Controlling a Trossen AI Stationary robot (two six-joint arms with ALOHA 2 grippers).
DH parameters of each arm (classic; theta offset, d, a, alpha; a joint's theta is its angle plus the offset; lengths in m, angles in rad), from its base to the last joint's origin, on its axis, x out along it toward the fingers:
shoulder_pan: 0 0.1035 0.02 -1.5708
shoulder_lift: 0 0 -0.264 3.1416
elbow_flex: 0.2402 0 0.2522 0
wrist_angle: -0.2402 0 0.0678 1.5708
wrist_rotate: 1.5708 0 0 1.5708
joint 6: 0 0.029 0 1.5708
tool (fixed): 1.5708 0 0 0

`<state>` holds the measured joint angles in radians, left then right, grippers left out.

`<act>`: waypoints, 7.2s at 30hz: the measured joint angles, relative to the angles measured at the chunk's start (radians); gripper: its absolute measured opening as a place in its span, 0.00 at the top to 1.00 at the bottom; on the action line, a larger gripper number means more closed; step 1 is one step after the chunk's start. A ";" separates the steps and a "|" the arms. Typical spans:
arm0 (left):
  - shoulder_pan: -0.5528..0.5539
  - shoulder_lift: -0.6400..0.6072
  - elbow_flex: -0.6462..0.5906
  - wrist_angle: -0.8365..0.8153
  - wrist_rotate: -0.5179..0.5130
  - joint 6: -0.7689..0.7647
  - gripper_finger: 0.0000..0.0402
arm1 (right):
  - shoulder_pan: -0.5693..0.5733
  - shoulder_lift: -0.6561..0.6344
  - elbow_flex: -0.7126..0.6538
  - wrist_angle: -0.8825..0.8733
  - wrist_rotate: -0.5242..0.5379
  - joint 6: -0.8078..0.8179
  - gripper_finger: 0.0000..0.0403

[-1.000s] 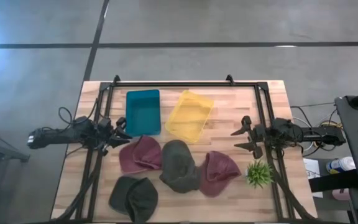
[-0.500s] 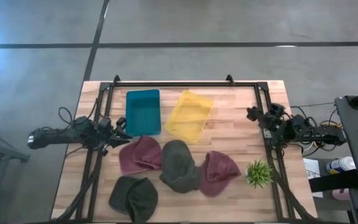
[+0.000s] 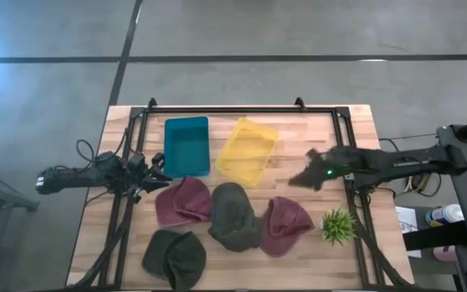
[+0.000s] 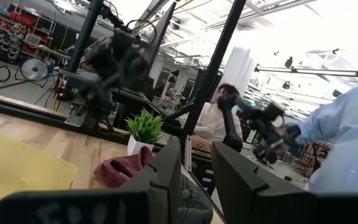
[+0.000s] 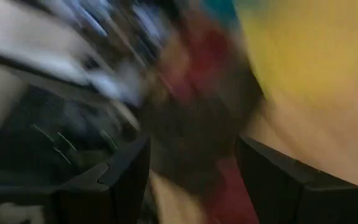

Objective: Pick & Place hat
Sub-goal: Put the right dark red cap into the yellow bin, then put the dark red cap into the yellow bin

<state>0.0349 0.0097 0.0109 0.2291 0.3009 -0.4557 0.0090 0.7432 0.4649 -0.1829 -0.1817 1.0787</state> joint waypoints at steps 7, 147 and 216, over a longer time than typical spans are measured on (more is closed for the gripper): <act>0.000 0.000 0.000 -0.001 0.000 0.000 0.79 | 0.001 0.392 0.297 -0.283 -0.163 -0.343 0.43; 0.000 0.025 0.000 -0.050 0.000 0.000 0.79 | -0.110 0.905 0.517 -0.187 0.486 -1.651 0.63; 0.000 0.027 0.000 0.158 -0.216 -0.424 0.79 | -0.112 0.894 0.774 -0.502 -0.048 -0.857 0.63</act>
<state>0.0346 0.0364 0.0105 0.3866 0.0853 -0.8799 -0.1029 1.6369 1.2385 -0.6847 -0.2298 0.2214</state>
